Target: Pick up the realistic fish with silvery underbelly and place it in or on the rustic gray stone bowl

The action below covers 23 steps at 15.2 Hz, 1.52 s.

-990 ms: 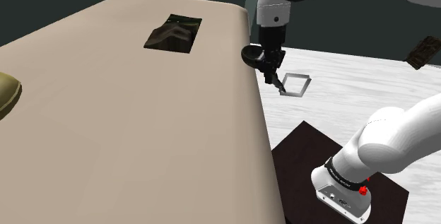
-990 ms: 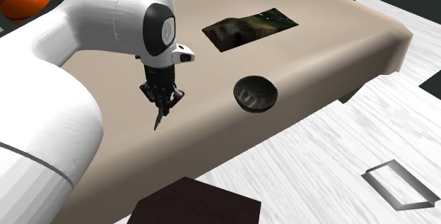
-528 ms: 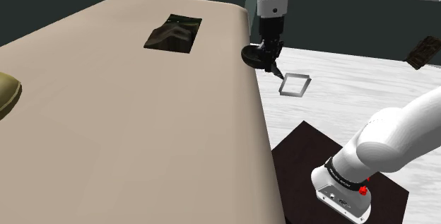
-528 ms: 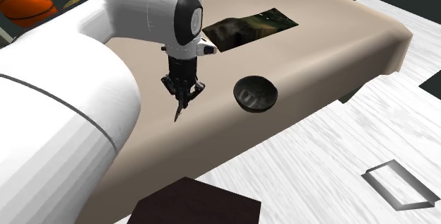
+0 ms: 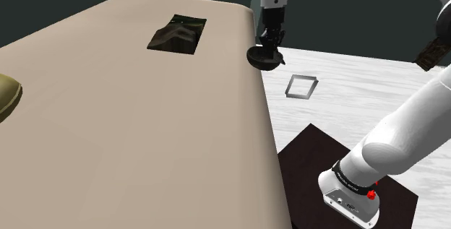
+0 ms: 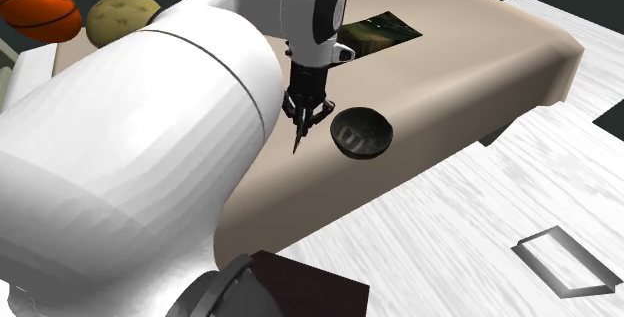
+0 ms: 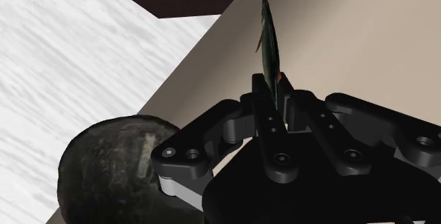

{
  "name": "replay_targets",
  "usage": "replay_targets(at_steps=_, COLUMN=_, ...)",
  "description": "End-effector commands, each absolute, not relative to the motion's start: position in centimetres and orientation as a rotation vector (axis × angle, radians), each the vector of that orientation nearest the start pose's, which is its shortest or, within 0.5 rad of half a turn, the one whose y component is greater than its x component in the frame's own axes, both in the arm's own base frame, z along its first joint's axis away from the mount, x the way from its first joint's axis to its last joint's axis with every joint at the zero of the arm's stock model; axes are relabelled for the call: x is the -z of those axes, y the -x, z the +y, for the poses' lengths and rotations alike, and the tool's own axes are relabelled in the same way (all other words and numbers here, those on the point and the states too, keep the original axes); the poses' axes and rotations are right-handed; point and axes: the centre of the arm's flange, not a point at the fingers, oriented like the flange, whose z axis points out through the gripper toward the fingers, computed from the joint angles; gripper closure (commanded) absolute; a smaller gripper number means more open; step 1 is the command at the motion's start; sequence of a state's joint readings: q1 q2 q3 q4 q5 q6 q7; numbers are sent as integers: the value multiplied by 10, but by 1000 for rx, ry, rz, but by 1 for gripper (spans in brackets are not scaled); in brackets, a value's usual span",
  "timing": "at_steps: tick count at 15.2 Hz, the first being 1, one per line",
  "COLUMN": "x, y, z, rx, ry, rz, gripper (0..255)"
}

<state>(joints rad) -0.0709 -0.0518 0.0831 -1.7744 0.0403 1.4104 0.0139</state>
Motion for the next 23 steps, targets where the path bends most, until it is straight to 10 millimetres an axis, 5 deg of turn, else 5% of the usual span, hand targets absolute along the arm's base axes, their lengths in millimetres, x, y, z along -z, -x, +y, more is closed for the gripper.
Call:
replay_targets(at_steps=1, x=-546, y=-525, z=-11, rx=-485, ry=3072, rz=2, gripper=255)
replay_targets(at_steps=12, x=-542, y=-624, z=-122, rx=-485, ry=3072, rz=2, gripper=255)
replay_targets(at_steps=23, x=-484, y=-624, z=-122, rx=-485, ry=3072, rz=2, gripper=255)
